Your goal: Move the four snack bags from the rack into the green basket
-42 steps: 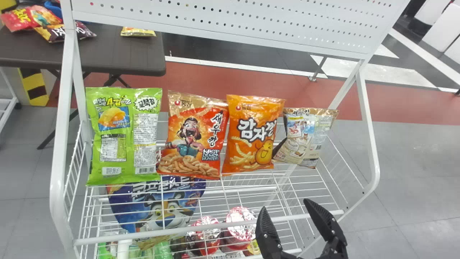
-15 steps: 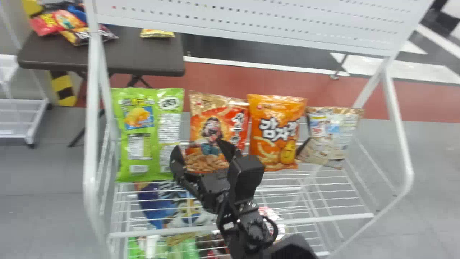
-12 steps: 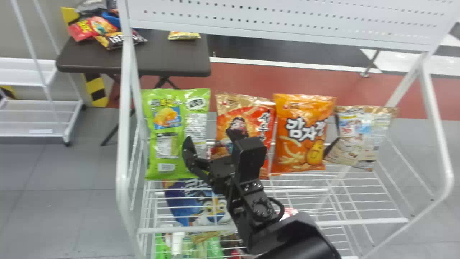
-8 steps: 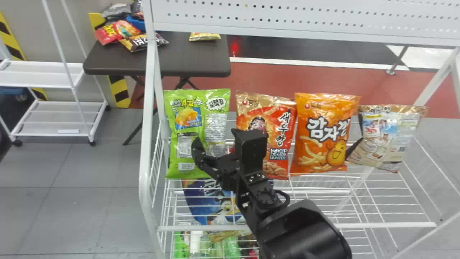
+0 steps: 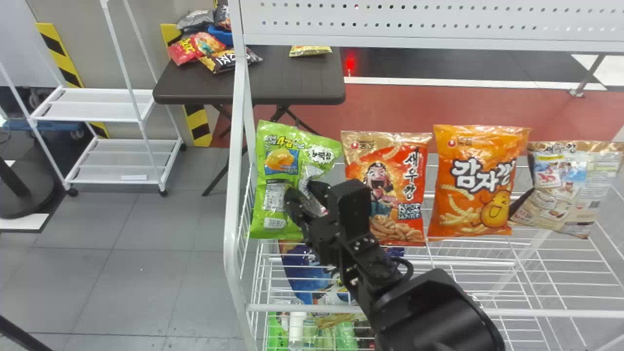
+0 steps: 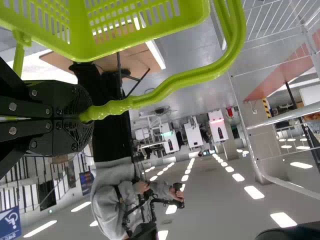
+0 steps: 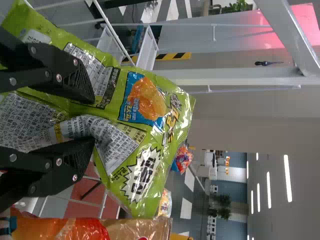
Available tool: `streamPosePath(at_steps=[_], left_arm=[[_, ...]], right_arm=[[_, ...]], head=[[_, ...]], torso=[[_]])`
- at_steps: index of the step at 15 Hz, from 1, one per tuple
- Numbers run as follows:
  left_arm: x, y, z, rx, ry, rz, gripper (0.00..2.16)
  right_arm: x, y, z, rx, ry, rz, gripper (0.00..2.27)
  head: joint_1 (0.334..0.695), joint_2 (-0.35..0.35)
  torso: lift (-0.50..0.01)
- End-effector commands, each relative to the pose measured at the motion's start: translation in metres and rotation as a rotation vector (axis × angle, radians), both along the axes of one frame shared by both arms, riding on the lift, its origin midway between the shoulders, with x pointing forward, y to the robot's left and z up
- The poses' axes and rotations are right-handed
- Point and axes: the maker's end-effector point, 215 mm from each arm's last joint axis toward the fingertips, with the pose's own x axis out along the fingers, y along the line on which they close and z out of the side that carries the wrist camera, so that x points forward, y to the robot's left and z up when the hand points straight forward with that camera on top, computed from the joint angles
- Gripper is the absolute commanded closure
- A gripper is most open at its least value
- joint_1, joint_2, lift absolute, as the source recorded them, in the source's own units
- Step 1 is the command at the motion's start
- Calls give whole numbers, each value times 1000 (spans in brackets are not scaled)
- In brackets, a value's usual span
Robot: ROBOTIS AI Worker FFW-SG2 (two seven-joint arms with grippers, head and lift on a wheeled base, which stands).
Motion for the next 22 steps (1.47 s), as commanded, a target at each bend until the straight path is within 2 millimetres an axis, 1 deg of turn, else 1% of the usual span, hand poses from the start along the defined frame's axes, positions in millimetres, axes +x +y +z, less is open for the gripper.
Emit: streamPosePath(at_steps=[1,2,5,6,8,9,11,12,14,15,16,17,19,20,22], left_arm=[[1,-2,1,-1,-3,-3,1787],[1,-2,1,-2,-3,-5,1787],[2,-3,1,-2,-4,-5,1787],[3,-1,1,-1,-4,0,1787],[8,3,1,-2,-15,17,1787],[10,4,2,-6,-19,22,1787],[14,6,2,-4,-23,31,1787],[15,6,3,-5,-23,36,1787],[17,7,3,-9,-19,50,1787],[18,8,4,-11,-22,51,1787],[18,9,4,-10,-22,53,1787],[20,10,8,-27,-23,58,1787],[20,13,18,-39,-36,61,1787],[20,16,22,-43,-39,67,1787],[16,19,32,-55,-49,73,1787]], right_arm=[[-15,-4,18,-2,-33,5,2135],[-23,-6,21,3,-29,15,2135],[-56,-31,26,-45,-24,9,2135],[-70,-46,28,-69,-18,-9,2135],[-107,-93,27,-138,21,-41,2135],[-126,-110,23,-160,61,-45,2135],[-167,-154,33,-188,84,-75,2135],[-183,-169,33,-191,109,-78,2132],[-217,-192,32,-166,198,-62,2135],[-235,-201,23,-167,258,-57,2135],[-260,-207,-5,-185,389,-46,2135],[-282,-209,-28,-190,491,-28,2135],[-317,-210,-59,-192,637,-9,2135],[-328,-209,-70,-192,680,-4,2135],[-341,-205,-96,-195,733,2,2135]], head=[[695,2],[695,2],[695,-13],[695,-40],[695,-74],[695,-103],[695,-167],[695,-241],[695,-320],[695,-350],[695,-350],[695,-350],[695,-350],[695,-350],[695,-350]], torso=[[0],[0],[0],[0],[0],[0],[0],[0],[0],[0],[0],[0],[0],[0],[0]])
